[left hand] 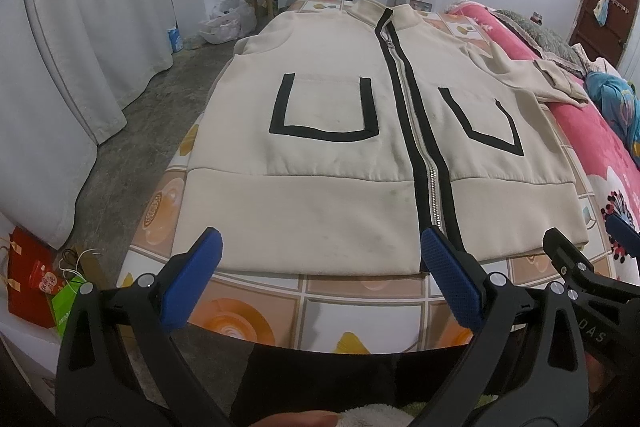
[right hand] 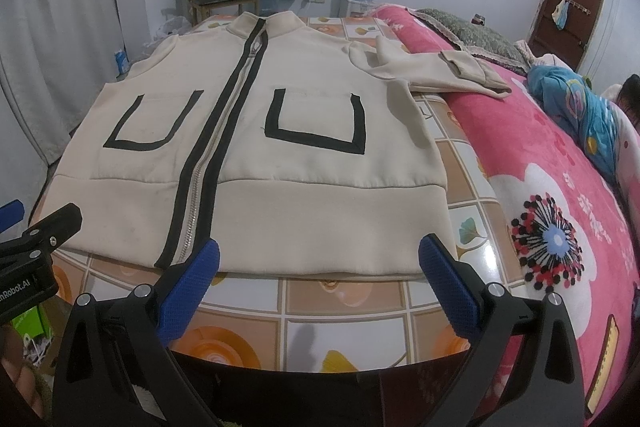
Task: Fold large clothes
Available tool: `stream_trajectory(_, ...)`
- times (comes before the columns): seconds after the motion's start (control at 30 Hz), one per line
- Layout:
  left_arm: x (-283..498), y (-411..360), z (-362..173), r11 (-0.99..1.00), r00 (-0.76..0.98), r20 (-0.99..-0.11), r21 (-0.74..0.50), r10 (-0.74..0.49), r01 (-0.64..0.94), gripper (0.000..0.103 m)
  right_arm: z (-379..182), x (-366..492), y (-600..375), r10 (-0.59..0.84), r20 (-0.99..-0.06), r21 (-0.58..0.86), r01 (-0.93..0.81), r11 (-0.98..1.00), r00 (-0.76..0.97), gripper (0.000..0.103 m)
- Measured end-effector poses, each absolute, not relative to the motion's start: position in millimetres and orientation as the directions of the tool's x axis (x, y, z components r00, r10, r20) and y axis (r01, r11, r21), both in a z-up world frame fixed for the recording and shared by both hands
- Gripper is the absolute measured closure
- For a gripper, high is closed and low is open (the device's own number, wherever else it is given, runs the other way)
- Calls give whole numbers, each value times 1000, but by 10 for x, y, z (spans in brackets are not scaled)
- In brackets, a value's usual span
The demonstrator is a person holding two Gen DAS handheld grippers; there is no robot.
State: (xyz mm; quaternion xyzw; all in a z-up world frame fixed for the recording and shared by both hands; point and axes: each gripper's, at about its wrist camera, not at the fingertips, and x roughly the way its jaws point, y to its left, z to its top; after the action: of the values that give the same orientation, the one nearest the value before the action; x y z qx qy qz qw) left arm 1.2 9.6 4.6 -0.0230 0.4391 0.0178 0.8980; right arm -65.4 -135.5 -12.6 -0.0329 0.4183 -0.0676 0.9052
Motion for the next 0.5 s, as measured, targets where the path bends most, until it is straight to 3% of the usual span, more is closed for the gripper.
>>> stream_trajectory(0.5, 43, 165, 117, 998, 618, -786, -27, 13, -55, 7, -120, -649, -1342, -153, -751, -120, 96, 988, 642, 6)
